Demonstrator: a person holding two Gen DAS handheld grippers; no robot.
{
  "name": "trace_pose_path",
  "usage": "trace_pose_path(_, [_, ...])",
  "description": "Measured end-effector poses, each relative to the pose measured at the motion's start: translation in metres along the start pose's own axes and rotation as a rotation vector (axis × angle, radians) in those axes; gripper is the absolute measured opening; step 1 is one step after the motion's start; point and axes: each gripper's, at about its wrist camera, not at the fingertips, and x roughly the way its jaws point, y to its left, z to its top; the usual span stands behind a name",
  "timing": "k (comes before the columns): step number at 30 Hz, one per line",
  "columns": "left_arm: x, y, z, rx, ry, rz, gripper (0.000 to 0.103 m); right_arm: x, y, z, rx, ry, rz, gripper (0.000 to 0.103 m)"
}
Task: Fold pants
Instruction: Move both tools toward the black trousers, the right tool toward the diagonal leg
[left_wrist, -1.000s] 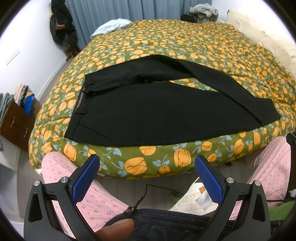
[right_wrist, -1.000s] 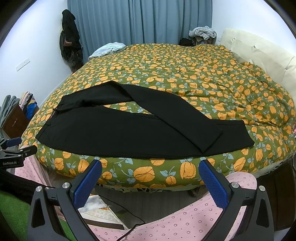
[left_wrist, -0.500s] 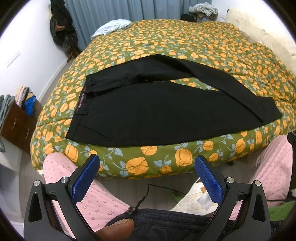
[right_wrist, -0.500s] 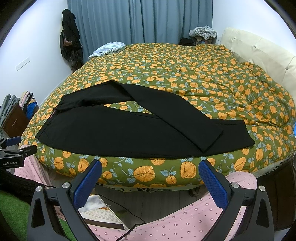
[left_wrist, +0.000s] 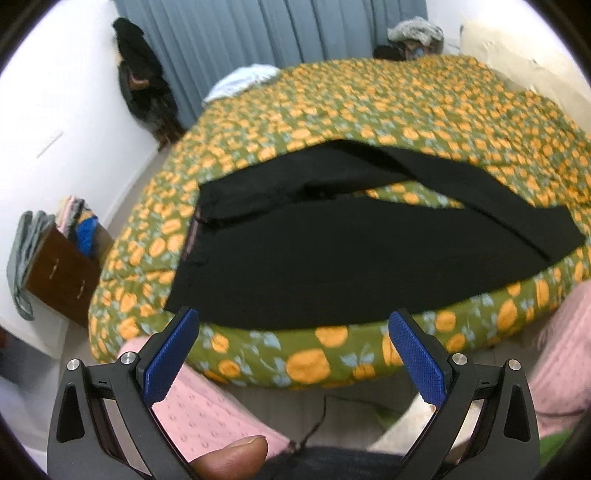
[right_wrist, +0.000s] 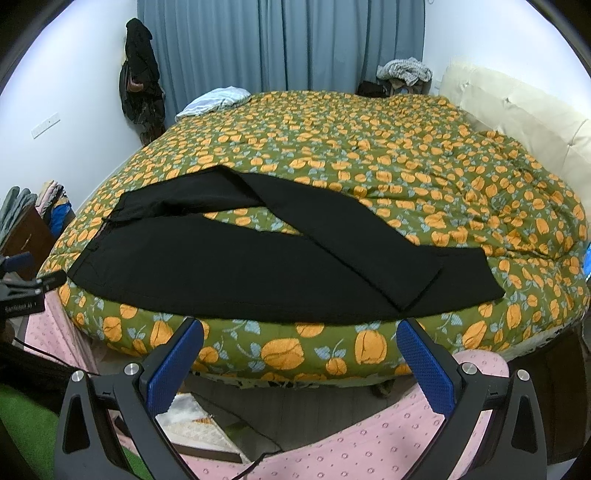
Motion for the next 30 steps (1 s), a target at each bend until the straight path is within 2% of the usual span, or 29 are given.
trace_pose_path(3, [-0.004, 0.001, 0.01, -0.025, -0.053, 0.003, 0.103, -0.005, -0.004, 0.005, 0.008, -0.044, 0.001, 0.103])
trace_pose_path(6, [-0.005, -0.005, 0.012, -0.006, -0.094, -0.003, 0.103, -0.006, -0.007, 0.011, 0.016, -0.078, 0.001, 0.103])
trace_pose_path(9, [0.004, -0.01, 0.014, 0.006, -0.081, 0.008, 0.103, -0.006, -0.01, 0.018, 0.026, -0.118, 0.016, 0.103])
trace_pose_path(11, [0.01, -0.012, 0.015, -0.001, -0.05, -0.014, 0.103, -0.007, -0.009, 0.022, 0.02, -0.153, 0.039, 0.103])
trace_pose_path(16, [0.016, -0.004, 0.014, -0.082, 0.012, -0.062, 0.103, -0.007, 0.008, 0.029, -0.042, -0.208, 0.112, 0.103])
trace_pose_path(22, [0.024, 0.003, 0.013, -0.134, 0.069, -0.096, 0.103, 0.01, 0.015, 0.028, -0.014, -0.14, 0.225, 0.103])
trace_pose_path(30, [0.023, -0.006, 0.019, -0.107, 0.055, -0.093, 0.103, 0.027, 0.025, 0.019, -0.069, -0.061, 0.195, 0.103])
